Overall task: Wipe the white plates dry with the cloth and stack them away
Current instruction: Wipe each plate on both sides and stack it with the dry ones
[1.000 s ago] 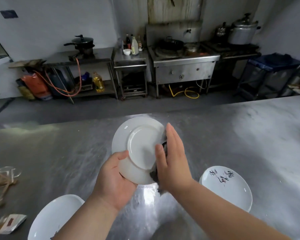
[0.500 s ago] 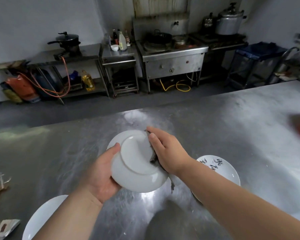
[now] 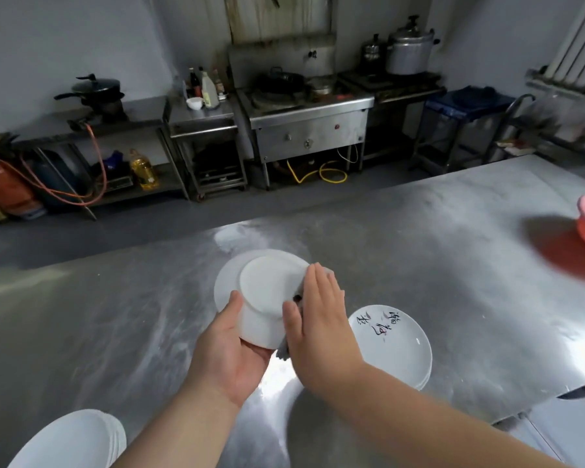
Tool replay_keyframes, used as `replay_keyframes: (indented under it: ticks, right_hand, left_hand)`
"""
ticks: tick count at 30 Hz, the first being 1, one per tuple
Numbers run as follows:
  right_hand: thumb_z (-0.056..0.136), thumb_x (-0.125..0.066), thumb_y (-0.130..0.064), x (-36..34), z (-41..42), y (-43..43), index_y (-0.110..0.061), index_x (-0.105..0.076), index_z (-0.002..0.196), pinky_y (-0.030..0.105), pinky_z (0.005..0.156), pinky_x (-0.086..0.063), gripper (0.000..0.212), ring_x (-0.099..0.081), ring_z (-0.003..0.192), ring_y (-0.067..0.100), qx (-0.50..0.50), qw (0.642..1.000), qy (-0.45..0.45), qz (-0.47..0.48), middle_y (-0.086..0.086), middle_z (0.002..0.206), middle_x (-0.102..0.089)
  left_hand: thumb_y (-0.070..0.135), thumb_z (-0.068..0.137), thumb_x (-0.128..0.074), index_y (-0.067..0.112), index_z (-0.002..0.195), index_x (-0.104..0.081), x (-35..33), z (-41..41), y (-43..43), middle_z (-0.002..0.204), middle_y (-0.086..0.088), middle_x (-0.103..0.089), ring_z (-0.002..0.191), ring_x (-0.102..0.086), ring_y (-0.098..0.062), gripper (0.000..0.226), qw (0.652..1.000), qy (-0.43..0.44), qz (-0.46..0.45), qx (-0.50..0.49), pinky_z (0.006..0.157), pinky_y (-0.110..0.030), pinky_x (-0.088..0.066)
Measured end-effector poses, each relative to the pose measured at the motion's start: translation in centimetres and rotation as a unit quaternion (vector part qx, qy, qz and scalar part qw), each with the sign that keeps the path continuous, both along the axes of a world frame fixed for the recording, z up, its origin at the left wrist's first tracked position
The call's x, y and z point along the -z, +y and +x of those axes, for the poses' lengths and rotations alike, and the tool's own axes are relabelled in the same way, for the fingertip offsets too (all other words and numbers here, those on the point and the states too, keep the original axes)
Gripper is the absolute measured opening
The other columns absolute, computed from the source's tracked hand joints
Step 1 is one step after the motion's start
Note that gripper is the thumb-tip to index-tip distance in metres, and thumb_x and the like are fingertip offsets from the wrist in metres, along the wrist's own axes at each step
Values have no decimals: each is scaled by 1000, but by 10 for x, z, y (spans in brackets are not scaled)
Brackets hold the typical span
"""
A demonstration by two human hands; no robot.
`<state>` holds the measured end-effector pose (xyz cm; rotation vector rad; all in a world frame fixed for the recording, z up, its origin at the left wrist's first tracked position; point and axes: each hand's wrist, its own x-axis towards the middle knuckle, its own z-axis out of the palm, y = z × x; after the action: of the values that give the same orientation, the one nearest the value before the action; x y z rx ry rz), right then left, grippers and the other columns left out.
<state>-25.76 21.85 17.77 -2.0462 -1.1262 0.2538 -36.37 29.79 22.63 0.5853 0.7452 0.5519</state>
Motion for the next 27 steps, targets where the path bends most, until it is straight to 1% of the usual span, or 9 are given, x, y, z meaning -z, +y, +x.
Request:
replay_keyframes:
  ticks: [2, 4, 7, 11, 14, 16, 18, 23, 27]
  right_hand:
    - [106, -4, -61, 6, -16, -13, -7, -23, 163, 52, 128, -5, 81, -3, 161, 29, -18, 995, -97, -29, 4, 171, -20]
    - [107, -3, -63, 13, -11, -25, -6, -23, 165, 50, 127, -4, 83, -2, 162, 26, -30, 989, -139, -27, 5, 173, -18]
    - [104, -2, -60, 18, 36, -38, -18, -10, 167, 39, 131, -1, 77, 11, 159, 8, -13, 998, -36, -54, -10, 174, -2]
    - [110, -25, -49, 21, 90, -69, -23, -21, 166, 18, 118, -20, 62, -23, 156, 11, 42, 991, 103, -69, -9, 170, -22]
    - [107, -35, -53, 22, 125, -95, -31, -65, 121, 34, 95, -52, 40, -65, 109, 19, 98, 984, 79, -126, -10, 115, -72]
    - [106, -44, -49, 29, 151, -114, -18, -57, 78, 29, 67, -52, 43, -60, 65, 12, 108, 975, 94, -170, -7, 66, -64]
    - [103, -53, -46, 33, 168, -130, -16, -45, 67, 25, 55, -40, 48, -44, 49, 10, 85, 965, 145, -203, -5, 52, -52]
    - [97, -65, -48, 57, 199, -162, -21, -51, 68, 27, 68, -49, 42, -52, 60, 11, 114, 933, 278, -197, -7, 62, -57]
    - [99, -47, -66, 60, 209, -170, -26, -72, 80, 40, 88, -58, 51, -74, 82, 16, 136, 908, 367, -152, -7, 78, -77]
  left_hand:
    - [45, 109, -38, 7, 138, -64, 6, 9, -9, 134, -19, -69, 119, -70, -34, 55, 999, 2, -22, 30, 105, -46, -50]
    - [45, 108, -39, 4, 142, -61, 17, 17, -18, 140, -20, -65, 126, -65, -33, 57, 999, -3, -35, 41, 111, -46, -48]
    - [40, 108, -39, 3, 139, -62, 25, 31, -29, 135, -22, -67, 119, -69, -34, 53, 999, -9, -28, 38, 97, -47, -56]
    - [35, 108, -43, 3, 135, -63, 36, 51, -44, 129, -20, -71, 117, -70, -34, 46, 998, 8, -25, 49, 89, -48, -61]
    - [35, 104, -49, 9, 139, -62, 56, 67, -49, 130, -16, -72, 119, -69, -33, 45, 997, 47, -23, 61, 88, -47, -58]
    - [36, 100, -54, 17, 140, -61, 70, 77, -51, 130, -12, -72, 115, -71, -30, 45, 994, 79, -16, 78, 79, -43, -62]
    - [34, 102, -55, 21, 139, -62, 83, 87, -53, 126, -10, -74, 108, -74, -29, 39, 989, 115, -9, 95, 75, -43, -62]
    - [27, 104, -62, 18, 126, -69, 100, 114, -62, 110, -7, -79, 98, -74, -29, 24, 943, 259, 87, 191, 69, -40, -59]
    - [58, 103, -47, 19, 125, -67, 104, 137, -69, 119, 1, -77, 117, -67, -15, 50, 958, 209, 79, 180, 108, -36, -47]
